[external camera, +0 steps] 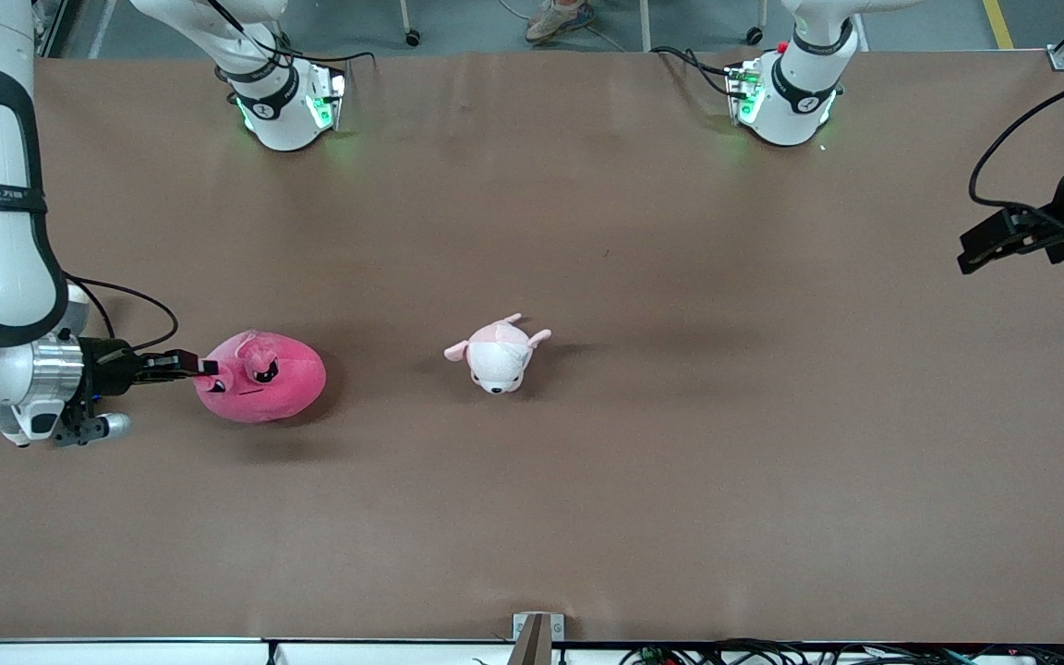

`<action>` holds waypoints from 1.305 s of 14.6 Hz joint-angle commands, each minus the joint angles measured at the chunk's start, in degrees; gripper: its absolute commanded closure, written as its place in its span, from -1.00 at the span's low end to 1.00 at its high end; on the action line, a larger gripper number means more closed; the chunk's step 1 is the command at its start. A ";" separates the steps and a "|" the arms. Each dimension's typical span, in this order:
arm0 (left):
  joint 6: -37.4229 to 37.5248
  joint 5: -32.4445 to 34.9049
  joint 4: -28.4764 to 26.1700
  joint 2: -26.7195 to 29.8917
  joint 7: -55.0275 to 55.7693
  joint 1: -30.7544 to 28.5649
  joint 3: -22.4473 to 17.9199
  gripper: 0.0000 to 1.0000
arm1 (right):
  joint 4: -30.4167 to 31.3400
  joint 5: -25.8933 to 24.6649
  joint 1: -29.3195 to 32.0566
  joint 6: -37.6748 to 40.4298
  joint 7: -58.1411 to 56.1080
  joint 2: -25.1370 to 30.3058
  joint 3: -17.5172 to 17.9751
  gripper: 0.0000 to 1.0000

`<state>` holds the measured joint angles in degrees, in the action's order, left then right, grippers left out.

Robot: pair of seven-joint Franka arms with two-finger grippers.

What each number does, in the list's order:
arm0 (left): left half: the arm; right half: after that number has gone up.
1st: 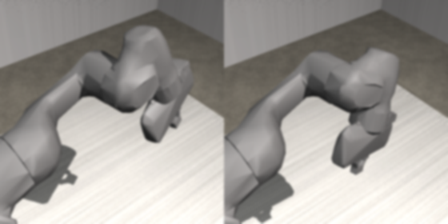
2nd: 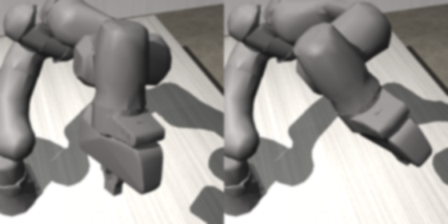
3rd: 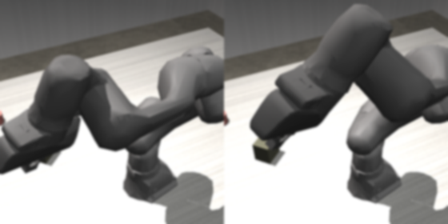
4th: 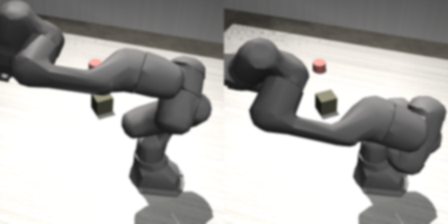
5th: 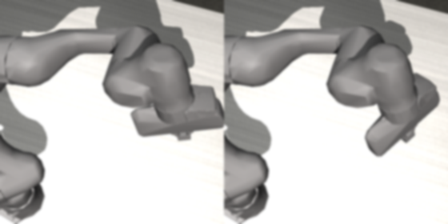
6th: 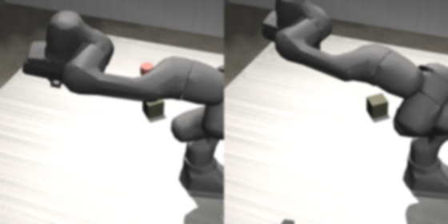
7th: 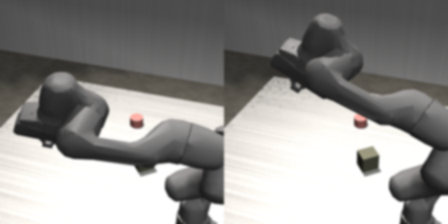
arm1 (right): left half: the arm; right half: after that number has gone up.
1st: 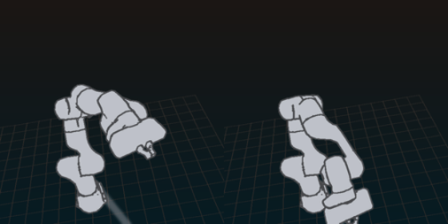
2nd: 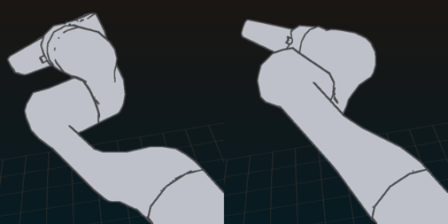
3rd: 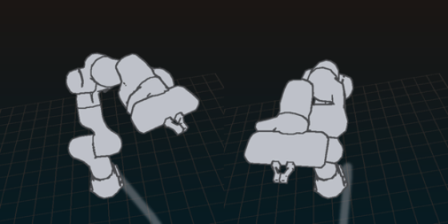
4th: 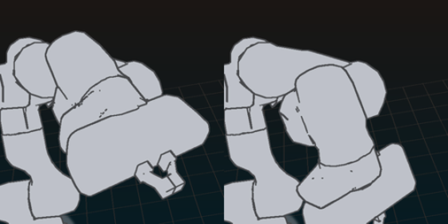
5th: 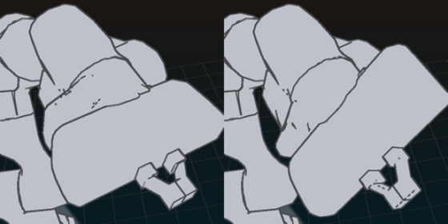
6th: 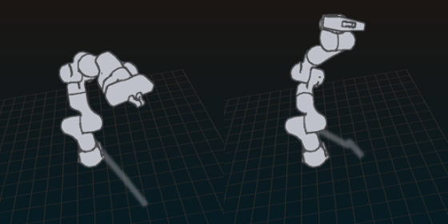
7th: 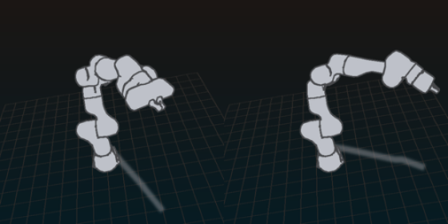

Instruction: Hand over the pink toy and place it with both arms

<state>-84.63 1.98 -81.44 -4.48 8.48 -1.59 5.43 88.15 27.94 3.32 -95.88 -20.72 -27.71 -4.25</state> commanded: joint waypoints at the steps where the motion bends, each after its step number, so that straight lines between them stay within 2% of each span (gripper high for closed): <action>1: -2.38 -1.02 -8.20 6.23 -1.27 3.61 -3.49 -1.00 | -0.17 0.89 1.51 0.69 -0.90 -0.33 1.08 0.99; 4: -2.39 -1.37 -9.70 7.64 -2.32 3.26 -3.41 -1.00 | -0.17 0.98 1.51 0.61 -1.08 -1.11 1.08 0.99; 9: -2.47 -2.25 -12.60 9.75 -2.24 0.80 0.46 -1.00 | -0.17 0.89 1.51 0.26 -1.34 -3.31 1.08 0.95; 10: -2.39 -2.25 -12.69 10.01 -2.24 0.71 1.07 -1.00 | -0.26 0.89 1.51 0.17 -1.17 -3.40 1.08 0.71; 11: -2.39 -2.25 -13.04 10.80 -2.24 0.71 1.25 -1.00 | -0.34 0.89 1.34 0.17 -0.47 -3.32 1.08 -0.25; 12: -2.39 -2.25 -14.00 11.68 -2.24 0.71 1.86 -1.00 | -0.78 0.98 1.69 0.34 -0.37 -3.23 1.08 -0.99; 15: -2.30 -2.16 -15.51 13.71 -2.32 0.71 2.39 -1.00 | -4.55 -0.42 1.51 0.78 1.55 -1.48 0.56 -1.00; 19: -2.21 -2.16 -15.33 13.71 -2.41 0.80 2.39 -1.00 | -8.42 -7.88 0.64 3.07 8.57 3.09 0.56 -1.00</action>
<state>-85.95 0.46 -95.37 7.99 7.46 -0.07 7.48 80.21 22.96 3.74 -93.86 -16.50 -28.01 -4.39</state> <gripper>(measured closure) 0.000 0.053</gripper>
